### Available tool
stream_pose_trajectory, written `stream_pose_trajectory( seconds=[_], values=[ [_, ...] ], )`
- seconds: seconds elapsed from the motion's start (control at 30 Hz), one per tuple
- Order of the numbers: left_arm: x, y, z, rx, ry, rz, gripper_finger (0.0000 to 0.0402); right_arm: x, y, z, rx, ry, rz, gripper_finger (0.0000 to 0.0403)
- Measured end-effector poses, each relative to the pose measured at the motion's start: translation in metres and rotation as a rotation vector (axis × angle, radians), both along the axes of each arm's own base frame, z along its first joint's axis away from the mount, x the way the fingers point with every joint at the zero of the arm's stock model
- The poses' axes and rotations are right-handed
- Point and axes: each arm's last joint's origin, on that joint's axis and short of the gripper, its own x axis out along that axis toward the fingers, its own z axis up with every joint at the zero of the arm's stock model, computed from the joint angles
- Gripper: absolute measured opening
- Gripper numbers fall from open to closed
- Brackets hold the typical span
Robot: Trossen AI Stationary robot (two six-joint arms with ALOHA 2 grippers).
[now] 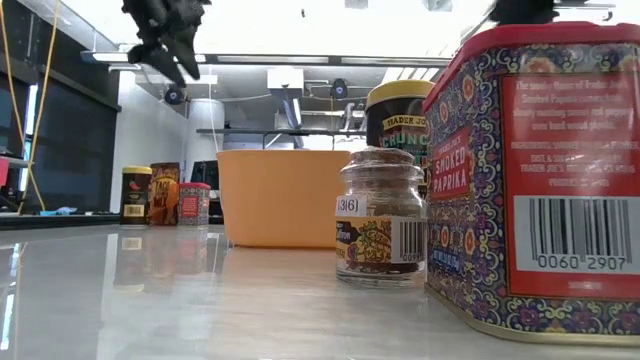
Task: Sort spices by type
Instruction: Put the top orange seasoning bag into the blue bin
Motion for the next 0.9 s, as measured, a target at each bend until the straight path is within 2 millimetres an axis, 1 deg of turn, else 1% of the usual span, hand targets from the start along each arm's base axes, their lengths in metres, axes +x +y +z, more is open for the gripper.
stream_pose_trajectory(
  seconds=[0.07,0.13,0.23,0.4,0.53,0.63,0.73,0.83,0.9],
  values=[
    [0.002,0.013,-0.010,-0.062,0.064,0.044,0.0219,0.009,-0.016,0.001,-0.026,-0.022,-0.037,0.0122],
    [0.006,0.029,-0.022,-0.173,0.177,0.087,0.0226,0.017,-0.031,0.000,-0.026,-0.031,-0.045,0.0122],
    [0.014,0.053,-0.039,-0.301,0.397,0.048,0.0227,0.031,-0.050,-0.003,-0.031,-0.048,0.000,0.0122],
    [0.035,0.090,-0.058,-0.296,0.691,-0.032,0.0227,0.053,-0.069,-0.010,-0.049,-0.088,0.081,0.0122],
    [0.051,0.112,-0.062,-0.214,0.858,-0.144,0.0227,0.067,-0.074,-0.018,-0.033,-0.088,0.116,0.0122],
    [0.062,0.125,-0.071,-0.205,0.918,-0.273,0.0227,0.074,-0.074,-0.024,-0.026,-0.067,0.124,0.0122],
    [0.065,0.131,-0.081,-0.251,0.929,-0.304,0.0227,0.078,-0.072,-0.029,-0.021,-0.050,0.132,0.0122],
    [0.067,0.131,-0.090,-0.304,0.969,-0.334,0.0227,0.079,-0.071,-0.030,-0.033,-0.045,0.150,0.0122],
    [0.067,0.129,-0.091,-0.323,0.986,-0.343,0.0227,0.079,-0.071,-0.030,-0.050,-0.042,0.166,0.0122]
  ],
)
